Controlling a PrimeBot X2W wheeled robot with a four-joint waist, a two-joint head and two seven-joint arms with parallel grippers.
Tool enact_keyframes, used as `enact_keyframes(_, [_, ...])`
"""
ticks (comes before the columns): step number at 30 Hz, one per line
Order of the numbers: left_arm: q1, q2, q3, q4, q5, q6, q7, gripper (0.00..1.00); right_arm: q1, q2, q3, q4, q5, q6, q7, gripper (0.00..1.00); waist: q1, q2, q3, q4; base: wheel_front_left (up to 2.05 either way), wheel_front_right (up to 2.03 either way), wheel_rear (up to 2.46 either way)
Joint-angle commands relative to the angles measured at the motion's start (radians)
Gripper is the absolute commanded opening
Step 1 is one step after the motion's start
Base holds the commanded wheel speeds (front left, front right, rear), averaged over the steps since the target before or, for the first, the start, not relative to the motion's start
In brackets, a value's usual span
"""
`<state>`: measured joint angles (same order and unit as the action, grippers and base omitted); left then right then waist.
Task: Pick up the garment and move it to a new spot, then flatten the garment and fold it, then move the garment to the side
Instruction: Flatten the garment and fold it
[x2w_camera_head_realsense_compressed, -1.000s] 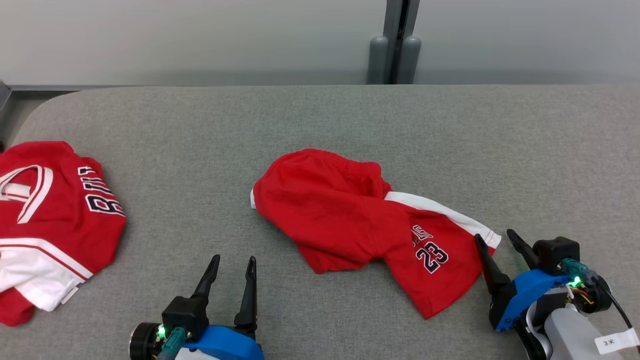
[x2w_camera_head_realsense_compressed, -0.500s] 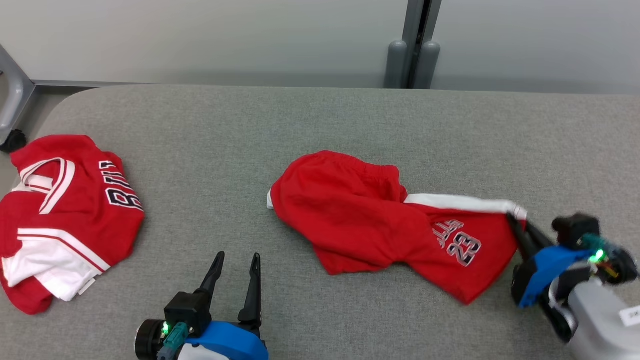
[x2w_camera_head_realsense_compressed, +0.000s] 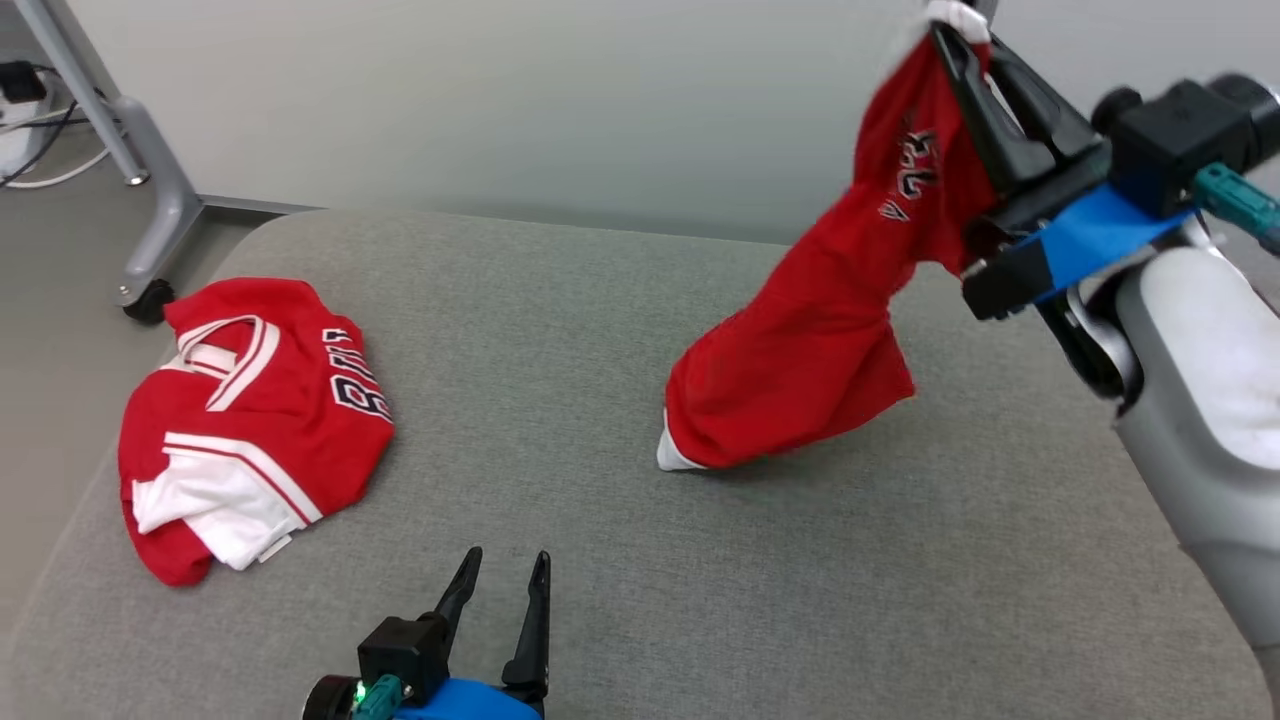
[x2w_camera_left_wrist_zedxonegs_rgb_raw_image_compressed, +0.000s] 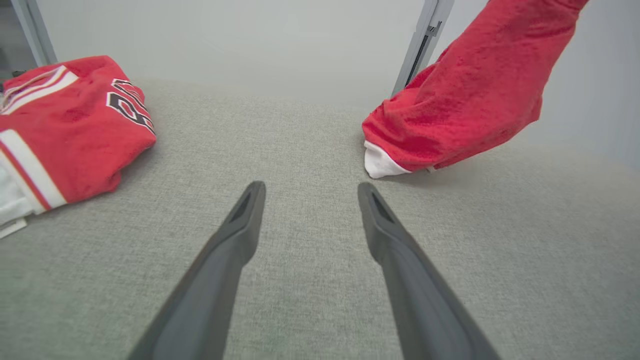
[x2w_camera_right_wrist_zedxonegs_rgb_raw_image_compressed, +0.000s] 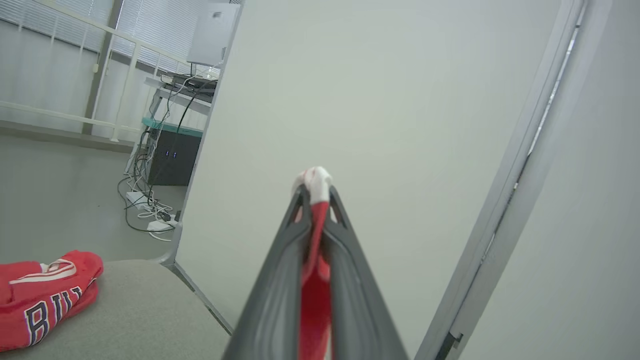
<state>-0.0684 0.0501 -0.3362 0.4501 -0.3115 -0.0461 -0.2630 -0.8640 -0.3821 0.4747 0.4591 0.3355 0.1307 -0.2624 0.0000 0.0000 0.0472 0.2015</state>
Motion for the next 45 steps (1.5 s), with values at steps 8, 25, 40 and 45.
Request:
enact_keyframes(8, [0.019, 0.001, -0.017, 0.018, -0.021, -0.002, -0.003, 1.0, -0.181, 0.037, 0.076, -0.073, 0.006, 0.0, -0.003, 0.0, 0.0, 0.0, -0.012, 0.066, 0.0, 0.0, 0.0])
enact_keyframes(25, [0.016, 0.001, 0.004, 0.011, -0.025, 0.004, -0.003, 1.0, 0.275, -0.133, -0.019, 0.147, 0.151, 0.0, -0.002, 0.0, 0.0, 0.0, 0.016, -0.045, 0.0, 0.0, 0.0])
enact_keyframes(40, [-0.104, 0.001, 0.016, 0.005, -0.033, -0.01, -0.003, 1.0, 0.534, 0.013, -0.289, 0.184, 0.056, 0.0, -0.003, 1.0, 0.0, 0.0, 0.044, -0.129, 0.0, 0.0, 0.0])
enact_keyframes(45, [-0.305, 0.001, -0.104, 0.129, -0.141, -0.037, 0.008, 1.0, 0.568, 0.054, -0.288, 0.128, 0.024, 0.0, -0.003, 1.0, 0.0, 0.0, 0.078, -0.158, 0.0, 0.0, 0.0])
